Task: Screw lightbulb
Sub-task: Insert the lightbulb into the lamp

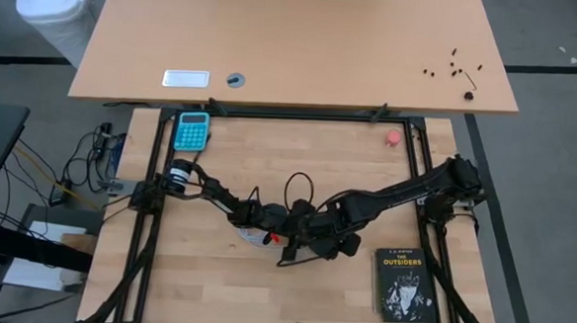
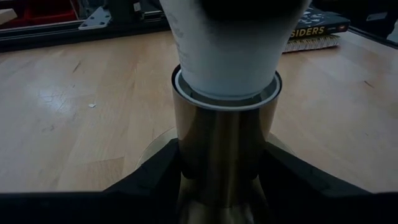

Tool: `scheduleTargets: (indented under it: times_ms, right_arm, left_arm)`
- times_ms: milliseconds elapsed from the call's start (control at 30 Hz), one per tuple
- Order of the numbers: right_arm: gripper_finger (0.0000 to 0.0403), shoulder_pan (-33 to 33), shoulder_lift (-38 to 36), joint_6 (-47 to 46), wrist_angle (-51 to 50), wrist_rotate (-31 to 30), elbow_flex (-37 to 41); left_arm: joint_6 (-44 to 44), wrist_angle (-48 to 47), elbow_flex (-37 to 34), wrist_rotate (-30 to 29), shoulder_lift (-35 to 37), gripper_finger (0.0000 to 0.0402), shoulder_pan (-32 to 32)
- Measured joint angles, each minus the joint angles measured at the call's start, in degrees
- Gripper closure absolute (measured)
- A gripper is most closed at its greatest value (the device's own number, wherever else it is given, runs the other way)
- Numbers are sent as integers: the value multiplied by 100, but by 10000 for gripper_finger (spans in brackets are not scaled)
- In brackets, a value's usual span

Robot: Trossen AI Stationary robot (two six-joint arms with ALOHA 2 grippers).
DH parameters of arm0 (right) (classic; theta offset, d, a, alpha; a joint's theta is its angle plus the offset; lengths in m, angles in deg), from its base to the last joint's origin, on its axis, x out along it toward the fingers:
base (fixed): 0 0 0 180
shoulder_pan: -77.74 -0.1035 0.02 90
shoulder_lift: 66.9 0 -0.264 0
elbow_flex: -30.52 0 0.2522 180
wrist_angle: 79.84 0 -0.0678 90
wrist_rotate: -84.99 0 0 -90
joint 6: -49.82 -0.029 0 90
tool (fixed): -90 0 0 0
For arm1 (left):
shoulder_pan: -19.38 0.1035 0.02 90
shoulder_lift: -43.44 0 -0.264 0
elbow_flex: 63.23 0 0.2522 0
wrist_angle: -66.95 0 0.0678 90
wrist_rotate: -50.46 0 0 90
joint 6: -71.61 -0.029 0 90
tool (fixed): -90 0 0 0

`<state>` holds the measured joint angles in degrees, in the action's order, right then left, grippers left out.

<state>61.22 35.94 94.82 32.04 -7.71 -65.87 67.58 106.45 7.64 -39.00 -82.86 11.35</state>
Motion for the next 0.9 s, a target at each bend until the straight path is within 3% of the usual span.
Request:
scheduleTargets:
  times_ms: [400, 900]
  right_arm:
    - [62, -38, 346, -97, -332, -190, -271]
    - [129, 82, 342, -88, -328, 37, -352]
  left_arm:
    - [26, 0, -2, 11, -2, 206, 0]
    - [25, -4, -2, 0, -2, 207, 0]
